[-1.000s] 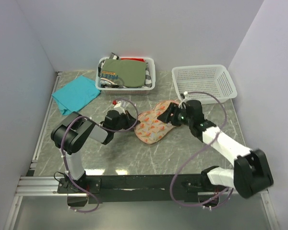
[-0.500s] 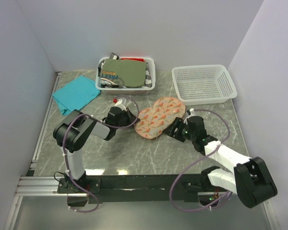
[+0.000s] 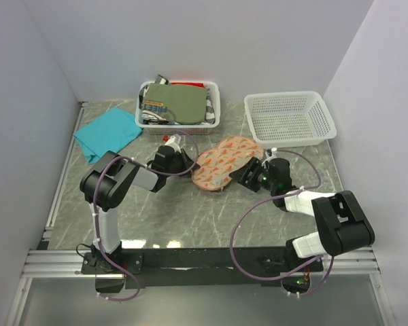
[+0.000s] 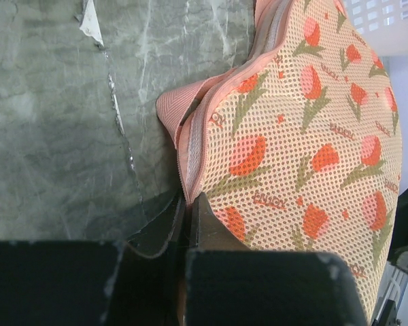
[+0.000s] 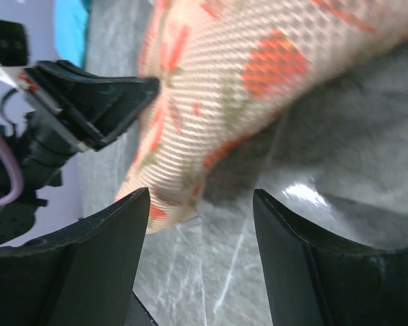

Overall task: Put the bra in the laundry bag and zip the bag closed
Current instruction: Adjust the laundry bag at the center of the board, then zip the zipper on the laundry bag.

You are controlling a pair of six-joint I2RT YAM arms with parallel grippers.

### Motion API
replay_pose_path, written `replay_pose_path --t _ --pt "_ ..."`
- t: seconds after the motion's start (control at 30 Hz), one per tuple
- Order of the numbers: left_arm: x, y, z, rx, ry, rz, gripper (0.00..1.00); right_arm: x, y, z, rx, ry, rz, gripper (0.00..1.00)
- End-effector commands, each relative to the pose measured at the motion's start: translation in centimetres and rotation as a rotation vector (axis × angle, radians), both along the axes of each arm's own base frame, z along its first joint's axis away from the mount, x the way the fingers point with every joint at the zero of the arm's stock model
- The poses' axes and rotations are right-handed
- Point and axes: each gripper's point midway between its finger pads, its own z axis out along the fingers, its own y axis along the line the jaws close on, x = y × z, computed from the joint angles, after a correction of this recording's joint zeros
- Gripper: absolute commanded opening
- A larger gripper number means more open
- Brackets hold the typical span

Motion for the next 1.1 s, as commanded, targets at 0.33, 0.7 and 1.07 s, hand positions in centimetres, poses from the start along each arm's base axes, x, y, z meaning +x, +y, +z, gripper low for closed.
replay_pose_path --t 0.33,0.7,1.07 --pt "-1.2 1.4 -4.3 0.089 0.105 -0.027 0.01 4.7 1.2 4.3 0.123 -0.170 -0.024 0.70" --pt "-1.1 1.4 -4.2 0.075 0.112 -0.042 0.01 4.5 -0.3 1.2 0.055 -0.093 -0.116 0.71" --pt "-1.3 1.1 -4.2 0.058 0.113 -0.057 0.01 7.4 -0.6 1.6 0.094 -0.162 -0.183 0.70"
